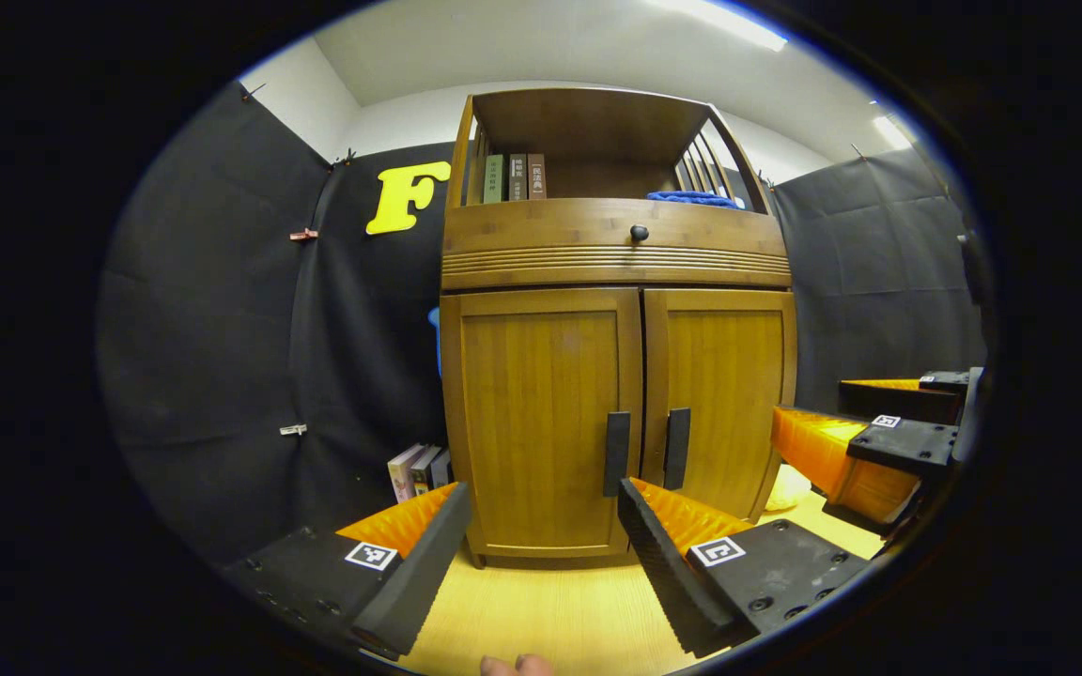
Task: Open the right door of the double-door shoe cabinet with the right hand, and open the left door with the left hand.
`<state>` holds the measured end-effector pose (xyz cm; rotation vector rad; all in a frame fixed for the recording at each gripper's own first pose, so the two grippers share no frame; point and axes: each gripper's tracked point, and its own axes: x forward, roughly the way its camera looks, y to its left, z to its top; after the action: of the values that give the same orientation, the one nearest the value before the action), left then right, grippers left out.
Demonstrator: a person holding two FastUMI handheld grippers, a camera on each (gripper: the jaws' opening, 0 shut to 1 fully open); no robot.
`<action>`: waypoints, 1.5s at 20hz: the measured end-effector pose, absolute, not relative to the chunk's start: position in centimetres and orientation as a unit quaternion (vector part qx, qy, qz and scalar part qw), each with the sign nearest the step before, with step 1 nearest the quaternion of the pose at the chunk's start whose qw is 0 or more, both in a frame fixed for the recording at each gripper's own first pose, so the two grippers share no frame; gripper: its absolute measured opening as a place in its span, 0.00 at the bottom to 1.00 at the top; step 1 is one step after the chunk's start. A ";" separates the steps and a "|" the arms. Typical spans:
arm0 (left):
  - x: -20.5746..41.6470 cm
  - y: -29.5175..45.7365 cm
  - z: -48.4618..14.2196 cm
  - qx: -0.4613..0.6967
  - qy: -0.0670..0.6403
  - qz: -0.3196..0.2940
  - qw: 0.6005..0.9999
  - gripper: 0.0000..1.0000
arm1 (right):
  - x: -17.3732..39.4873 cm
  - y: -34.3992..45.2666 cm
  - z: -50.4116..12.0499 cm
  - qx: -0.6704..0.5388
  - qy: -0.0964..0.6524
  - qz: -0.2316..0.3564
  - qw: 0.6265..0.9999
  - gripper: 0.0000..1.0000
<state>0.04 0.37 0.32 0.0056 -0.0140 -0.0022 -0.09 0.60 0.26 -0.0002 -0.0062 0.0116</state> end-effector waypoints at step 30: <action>3.7 3.4 -0.5 -0.014 -0.008 -0.023 1.000 0.98 | 22.0 0.3 -11.0 0.044 0.080 -0.046 0.995 0.52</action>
<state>3.71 3.40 -0.49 -0.0283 -0.0161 -0.0465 22.01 0.30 -10.96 0.0878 0.1608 -0.0924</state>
